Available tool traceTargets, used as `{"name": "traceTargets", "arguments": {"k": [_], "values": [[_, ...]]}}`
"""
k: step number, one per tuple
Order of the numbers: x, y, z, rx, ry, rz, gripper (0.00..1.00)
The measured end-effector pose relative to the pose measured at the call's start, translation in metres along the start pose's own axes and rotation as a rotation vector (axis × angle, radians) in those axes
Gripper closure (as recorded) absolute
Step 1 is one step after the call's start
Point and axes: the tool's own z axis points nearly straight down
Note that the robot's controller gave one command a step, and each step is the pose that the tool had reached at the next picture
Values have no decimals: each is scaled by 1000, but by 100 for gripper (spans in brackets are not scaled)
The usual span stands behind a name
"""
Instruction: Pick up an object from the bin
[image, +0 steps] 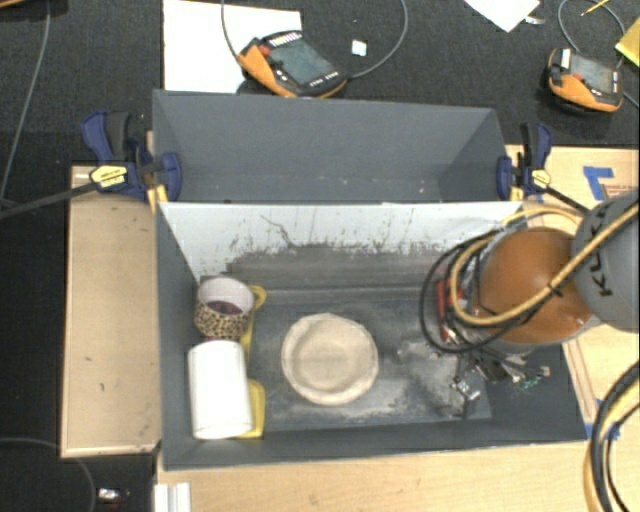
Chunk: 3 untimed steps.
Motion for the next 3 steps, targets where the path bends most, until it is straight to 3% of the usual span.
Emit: {"name": "traceTargets", "arguments": {"k": [2,3], "values": [[-6,12,-18,-7,11,112,0],[-23,-15,-120,1,1,123,0]]}}
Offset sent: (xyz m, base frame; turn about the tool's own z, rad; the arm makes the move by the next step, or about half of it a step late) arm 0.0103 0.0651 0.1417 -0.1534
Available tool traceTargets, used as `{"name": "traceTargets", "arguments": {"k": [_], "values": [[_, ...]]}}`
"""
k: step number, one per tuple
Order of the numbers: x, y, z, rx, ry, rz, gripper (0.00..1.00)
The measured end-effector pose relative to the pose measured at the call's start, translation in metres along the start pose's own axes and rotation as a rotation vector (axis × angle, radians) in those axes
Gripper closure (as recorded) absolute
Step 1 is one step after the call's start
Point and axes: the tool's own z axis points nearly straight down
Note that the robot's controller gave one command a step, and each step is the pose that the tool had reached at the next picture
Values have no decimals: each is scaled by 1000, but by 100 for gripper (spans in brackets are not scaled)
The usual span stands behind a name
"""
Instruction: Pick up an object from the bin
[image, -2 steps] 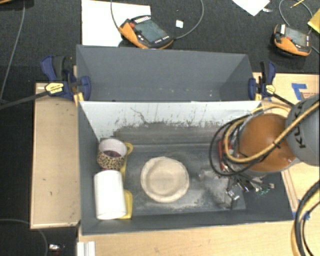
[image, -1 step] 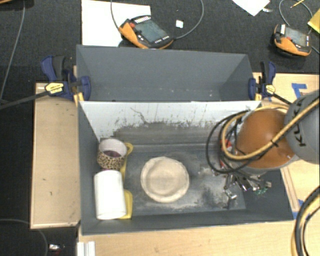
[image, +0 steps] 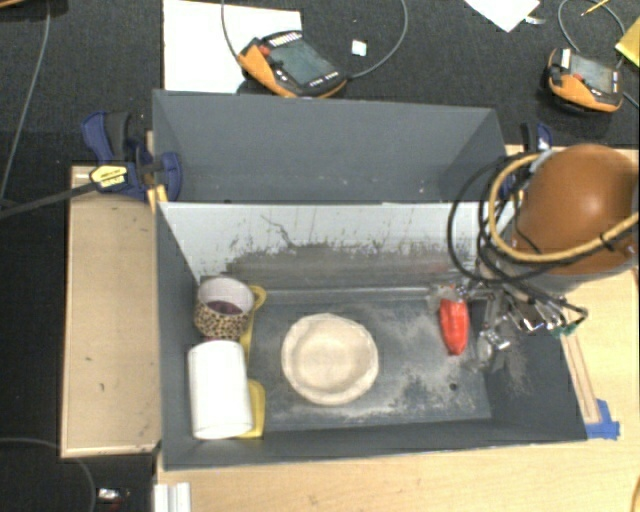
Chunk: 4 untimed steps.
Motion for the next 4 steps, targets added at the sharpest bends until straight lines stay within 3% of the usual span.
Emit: {"name": "traceTargets", "arguments": {"k": [1,2,3,4], "values": [[3,56,116,-7,1,-6,0],[20,5,63,3,-6,-335,0],[-39,87,111,-9,0,141,0],[14,46,119,6,-7,-282,0]]}}
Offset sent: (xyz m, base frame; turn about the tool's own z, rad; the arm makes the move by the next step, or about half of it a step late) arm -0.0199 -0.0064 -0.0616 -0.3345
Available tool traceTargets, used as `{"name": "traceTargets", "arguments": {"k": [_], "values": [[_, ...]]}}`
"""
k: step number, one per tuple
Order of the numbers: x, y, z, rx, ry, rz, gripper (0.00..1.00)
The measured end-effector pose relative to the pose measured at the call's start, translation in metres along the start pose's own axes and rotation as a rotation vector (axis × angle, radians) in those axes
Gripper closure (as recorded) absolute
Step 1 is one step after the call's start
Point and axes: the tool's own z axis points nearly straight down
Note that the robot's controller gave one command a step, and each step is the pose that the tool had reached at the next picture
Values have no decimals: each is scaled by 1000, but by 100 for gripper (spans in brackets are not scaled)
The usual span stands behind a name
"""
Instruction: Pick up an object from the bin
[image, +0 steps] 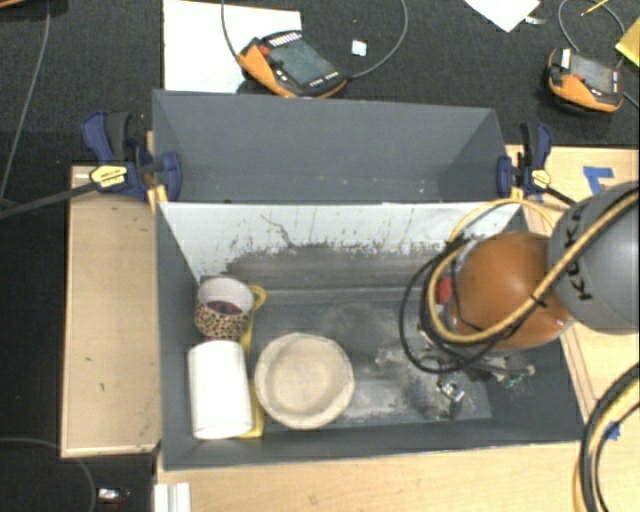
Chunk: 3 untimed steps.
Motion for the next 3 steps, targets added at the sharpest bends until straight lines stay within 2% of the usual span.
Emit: {"name": "traceTargets", "arguments": {"k": [1,2,3], "values": [[-39,49,1,-10,2,402,0],[-56,6,1,1,-2,331,0],[-67,82,-3,-11,4,687,0]]}}
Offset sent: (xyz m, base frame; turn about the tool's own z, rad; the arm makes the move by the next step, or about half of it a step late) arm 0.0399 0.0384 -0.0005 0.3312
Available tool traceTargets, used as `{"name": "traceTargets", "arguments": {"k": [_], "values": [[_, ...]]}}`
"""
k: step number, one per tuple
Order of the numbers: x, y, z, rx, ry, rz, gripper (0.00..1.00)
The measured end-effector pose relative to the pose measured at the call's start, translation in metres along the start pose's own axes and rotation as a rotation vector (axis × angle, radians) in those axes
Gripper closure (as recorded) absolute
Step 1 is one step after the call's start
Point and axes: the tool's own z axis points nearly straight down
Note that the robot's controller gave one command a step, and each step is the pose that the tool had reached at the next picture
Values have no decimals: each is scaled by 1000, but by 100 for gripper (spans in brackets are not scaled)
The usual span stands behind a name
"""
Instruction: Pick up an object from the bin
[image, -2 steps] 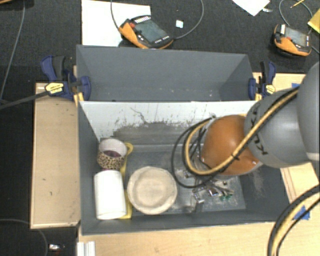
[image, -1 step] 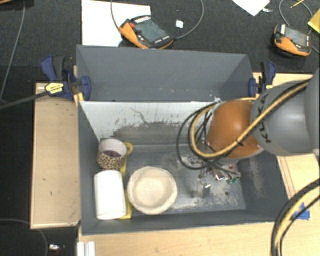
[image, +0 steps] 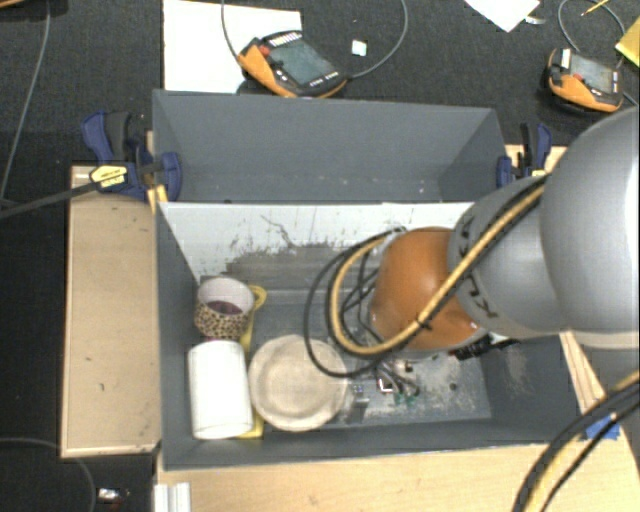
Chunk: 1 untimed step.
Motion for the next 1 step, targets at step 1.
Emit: {"name": "traceTargets", "arguments": {"k": [1], "values": [[-38,12,-14,11,-13,-109,0]]}}
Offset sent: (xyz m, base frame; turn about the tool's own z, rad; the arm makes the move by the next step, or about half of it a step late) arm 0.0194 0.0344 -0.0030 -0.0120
